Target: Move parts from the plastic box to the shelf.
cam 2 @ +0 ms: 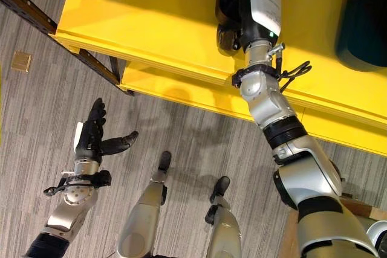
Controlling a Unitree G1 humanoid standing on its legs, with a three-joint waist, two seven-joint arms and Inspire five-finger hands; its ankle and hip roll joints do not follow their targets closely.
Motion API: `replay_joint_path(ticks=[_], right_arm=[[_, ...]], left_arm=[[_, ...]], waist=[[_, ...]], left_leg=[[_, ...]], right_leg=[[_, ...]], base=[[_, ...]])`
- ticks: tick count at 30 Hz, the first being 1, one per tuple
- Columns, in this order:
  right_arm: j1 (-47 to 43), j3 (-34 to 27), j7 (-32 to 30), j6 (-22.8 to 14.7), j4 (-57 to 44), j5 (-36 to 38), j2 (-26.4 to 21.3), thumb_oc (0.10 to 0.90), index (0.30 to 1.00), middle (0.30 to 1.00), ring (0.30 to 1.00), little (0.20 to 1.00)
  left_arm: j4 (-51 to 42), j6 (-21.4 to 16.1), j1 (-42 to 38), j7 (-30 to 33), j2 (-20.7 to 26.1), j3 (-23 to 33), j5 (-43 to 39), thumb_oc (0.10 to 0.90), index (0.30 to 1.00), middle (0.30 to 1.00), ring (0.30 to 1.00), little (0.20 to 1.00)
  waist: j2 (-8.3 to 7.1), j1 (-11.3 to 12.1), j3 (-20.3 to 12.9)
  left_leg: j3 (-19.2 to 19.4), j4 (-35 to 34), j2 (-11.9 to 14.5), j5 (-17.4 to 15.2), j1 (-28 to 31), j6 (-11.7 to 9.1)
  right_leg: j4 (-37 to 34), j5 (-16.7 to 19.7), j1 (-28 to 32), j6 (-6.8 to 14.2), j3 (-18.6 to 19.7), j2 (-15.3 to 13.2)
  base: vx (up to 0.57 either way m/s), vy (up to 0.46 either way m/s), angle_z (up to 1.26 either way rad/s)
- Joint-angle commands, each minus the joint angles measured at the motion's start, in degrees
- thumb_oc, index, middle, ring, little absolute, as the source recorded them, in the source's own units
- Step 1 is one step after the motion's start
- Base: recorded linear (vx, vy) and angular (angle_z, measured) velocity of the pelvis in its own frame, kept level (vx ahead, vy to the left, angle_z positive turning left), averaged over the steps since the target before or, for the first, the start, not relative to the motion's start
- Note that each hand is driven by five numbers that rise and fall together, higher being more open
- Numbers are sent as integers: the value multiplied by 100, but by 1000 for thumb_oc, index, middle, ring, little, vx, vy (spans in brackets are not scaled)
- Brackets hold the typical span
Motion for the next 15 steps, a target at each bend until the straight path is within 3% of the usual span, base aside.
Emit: replay_joint_path(ticks=[1, 15], right_arm=[[-485, -45, -236, -313, -522, 39, -143, 900, 1000, 1000, 1000, 1000], [-95, -133, 19, -332, -1729, -534, -175, 900, 1000, 1000, 1000, 1000]], left_arm=[[-564, -532, 205, 131, 174, 93, -49, 900, 1000, 1000, 1000, 1000], [-613, -456, 295, 138, 253, 228, 65, 900, 1000, 1000, 1000, 1000]], waist=[[-123, -59, -560], [-142, -100, -603]], left_leg=[[423, 297, 128, -320, -92, 86], [401, 320, 136, -343, -23, 92]], right_leg=[[296, -168, 261, 165, 5, -296], [363, -204, 294, 158, 3, -301]], base=[[0, 0, 0], [0, 0, 0]])
